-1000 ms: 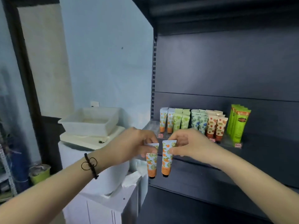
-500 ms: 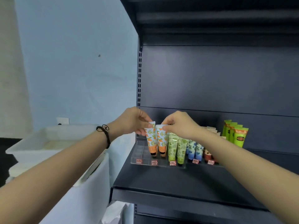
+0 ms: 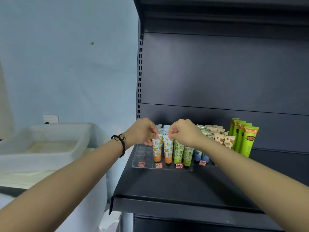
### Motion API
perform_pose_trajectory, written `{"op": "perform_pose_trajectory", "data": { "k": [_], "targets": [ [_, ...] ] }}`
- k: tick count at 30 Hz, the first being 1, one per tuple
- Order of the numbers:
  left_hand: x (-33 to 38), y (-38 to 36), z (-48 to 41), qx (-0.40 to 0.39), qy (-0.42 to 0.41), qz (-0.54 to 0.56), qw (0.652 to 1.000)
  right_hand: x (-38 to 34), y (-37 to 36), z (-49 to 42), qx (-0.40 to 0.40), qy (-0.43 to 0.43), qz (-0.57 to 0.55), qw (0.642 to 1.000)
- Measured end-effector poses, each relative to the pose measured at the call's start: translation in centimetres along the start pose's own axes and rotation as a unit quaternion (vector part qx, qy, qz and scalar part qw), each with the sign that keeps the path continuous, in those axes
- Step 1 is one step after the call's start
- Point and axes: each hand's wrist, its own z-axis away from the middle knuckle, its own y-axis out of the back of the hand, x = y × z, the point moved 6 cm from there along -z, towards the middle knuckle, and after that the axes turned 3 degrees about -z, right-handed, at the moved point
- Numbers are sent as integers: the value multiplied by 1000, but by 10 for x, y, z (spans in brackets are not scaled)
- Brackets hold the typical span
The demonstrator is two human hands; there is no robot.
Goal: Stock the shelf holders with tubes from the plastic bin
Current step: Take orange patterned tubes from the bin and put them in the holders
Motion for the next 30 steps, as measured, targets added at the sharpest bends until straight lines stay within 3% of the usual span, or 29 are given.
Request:
{"op": "perform_pose_trajectory", "data": {
  "k": [14,24,30],
  "targets": [
    [9,-6,0,14,2,-88,996,-1,1,-1,15,4,61,998],
    [25,16,33,139,-13,-238,961,-2,18,20,33,52,21,998],
    [43,3,86,120,-12,-278,953,-4,21,71,-25,101,37,994]
  ]
}}
